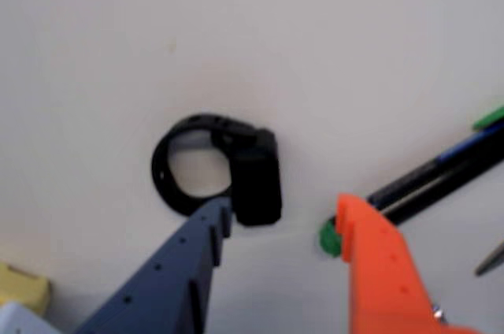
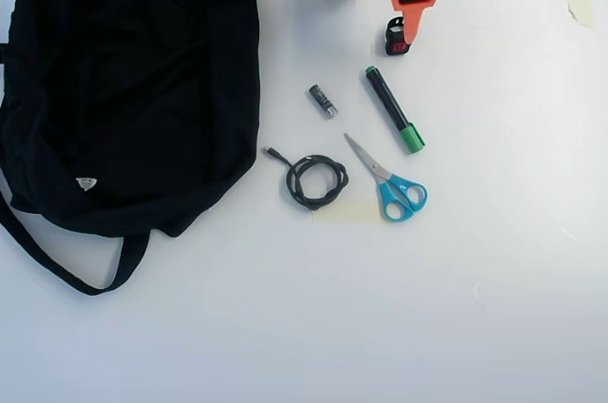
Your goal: Put the bike light into the black bag
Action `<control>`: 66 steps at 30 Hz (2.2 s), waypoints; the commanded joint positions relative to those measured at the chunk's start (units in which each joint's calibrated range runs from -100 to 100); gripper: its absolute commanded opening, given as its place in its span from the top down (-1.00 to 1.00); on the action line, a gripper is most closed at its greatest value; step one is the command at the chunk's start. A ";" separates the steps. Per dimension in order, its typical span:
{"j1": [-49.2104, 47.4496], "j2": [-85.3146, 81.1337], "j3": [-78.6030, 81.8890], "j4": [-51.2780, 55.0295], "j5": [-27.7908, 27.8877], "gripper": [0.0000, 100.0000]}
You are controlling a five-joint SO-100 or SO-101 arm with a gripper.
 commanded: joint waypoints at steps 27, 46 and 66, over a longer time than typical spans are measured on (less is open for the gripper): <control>-0.45 0.31 8.24 -11.29 -1.10 0.51; 2.46 0.31 16.06 -16.97 -2.04 0.52; 2.61 0.15 16.15 -18.09 -2.04 0.96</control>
